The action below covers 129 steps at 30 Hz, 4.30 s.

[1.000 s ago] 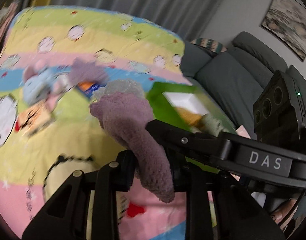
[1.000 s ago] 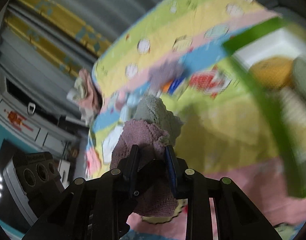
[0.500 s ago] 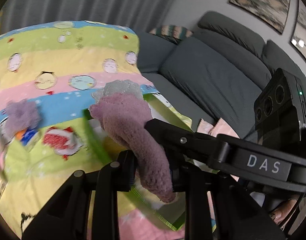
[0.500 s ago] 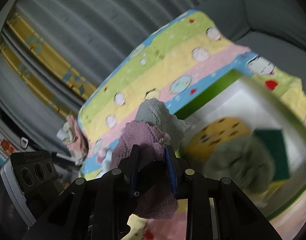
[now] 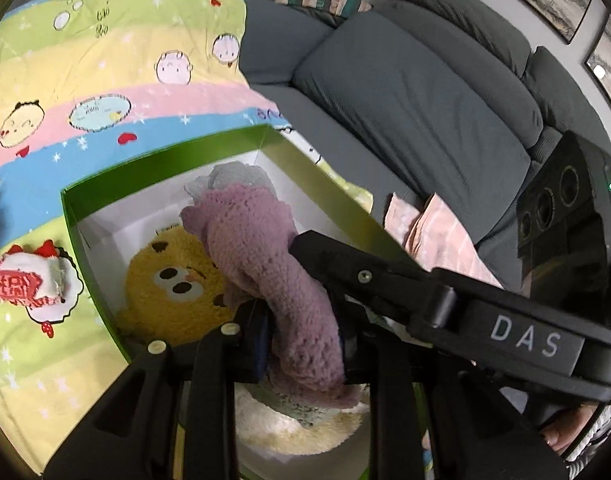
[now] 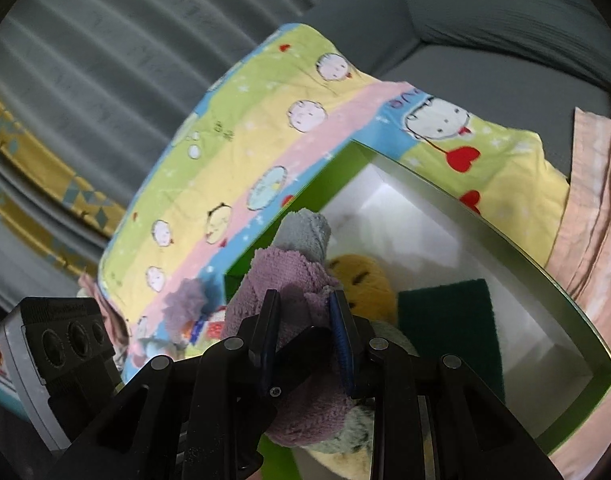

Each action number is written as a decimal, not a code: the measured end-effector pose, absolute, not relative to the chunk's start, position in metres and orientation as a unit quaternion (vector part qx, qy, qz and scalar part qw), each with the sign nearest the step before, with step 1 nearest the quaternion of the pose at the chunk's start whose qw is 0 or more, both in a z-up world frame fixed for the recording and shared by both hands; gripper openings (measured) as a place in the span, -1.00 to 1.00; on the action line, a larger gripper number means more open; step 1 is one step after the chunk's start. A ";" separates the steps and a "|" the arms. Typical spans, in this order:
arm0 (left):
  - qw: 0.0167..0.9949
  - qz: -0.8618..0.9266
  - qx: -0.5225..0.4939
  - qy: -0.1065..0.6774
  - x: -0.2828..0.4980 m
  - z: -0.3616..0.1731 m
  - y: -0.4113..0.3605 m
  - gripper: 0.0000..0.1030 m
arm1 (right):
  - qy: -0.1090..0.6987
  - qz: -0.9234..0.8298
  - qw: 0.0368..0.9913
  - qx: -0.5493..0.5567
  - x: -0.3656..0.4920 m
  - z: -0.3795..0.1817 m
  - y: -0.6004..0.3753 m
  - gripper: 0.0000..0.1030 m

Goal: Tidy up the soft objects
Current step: 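Carry the purple towel into the green box and lower it, then open the right gripper and move it back over the remaining items, then grasp the beige tree-print tissue pack with the right gripper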

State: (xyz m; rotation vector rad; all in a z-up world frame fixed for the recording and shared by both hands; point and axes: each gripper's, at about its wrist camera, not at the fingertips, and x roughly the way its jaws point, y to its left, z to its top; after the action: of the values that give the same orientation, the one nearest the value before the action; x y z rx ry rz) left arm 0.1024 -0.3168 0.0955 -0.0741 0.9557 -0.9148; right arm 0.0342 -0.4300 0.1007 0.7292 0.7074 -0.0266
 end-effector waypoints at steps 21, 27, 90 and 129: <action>0.803 -0.386 0.004 0.453 0.104 0.073 -0.330 -0.61 | 0.393 -0.067 0.845 0.356 0.051 0.068 -0.433 -0.43; 0.809 -0.383 -0.017 0.445 0.098 0.084 -0.317 -0.39 | 0.385 -0.063 0.856 0.339 0.045 0.081 -0.428 -0.36; 0.880 0.059 -0.185 0.433 -0.009 0.053 0.122 0.68 | 0.449 0.146 0.881 0.035 0.119 0.046 -0.046 0.88; 0.866 -0.016 -0.181 0.465 -0.016 0.036 0.061 0.68 | 0.500 0.118 0.854 0.085 0.028 0.038 -0.128 0.76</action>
State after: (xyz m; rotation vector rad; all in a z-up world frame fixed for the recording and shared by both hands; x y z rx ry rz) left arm -0.0157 0.0610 0.0363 -0.3788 0.9738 -0.0338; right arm 0.0279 -0.1280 0.0384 0.1783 1.0515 0.2487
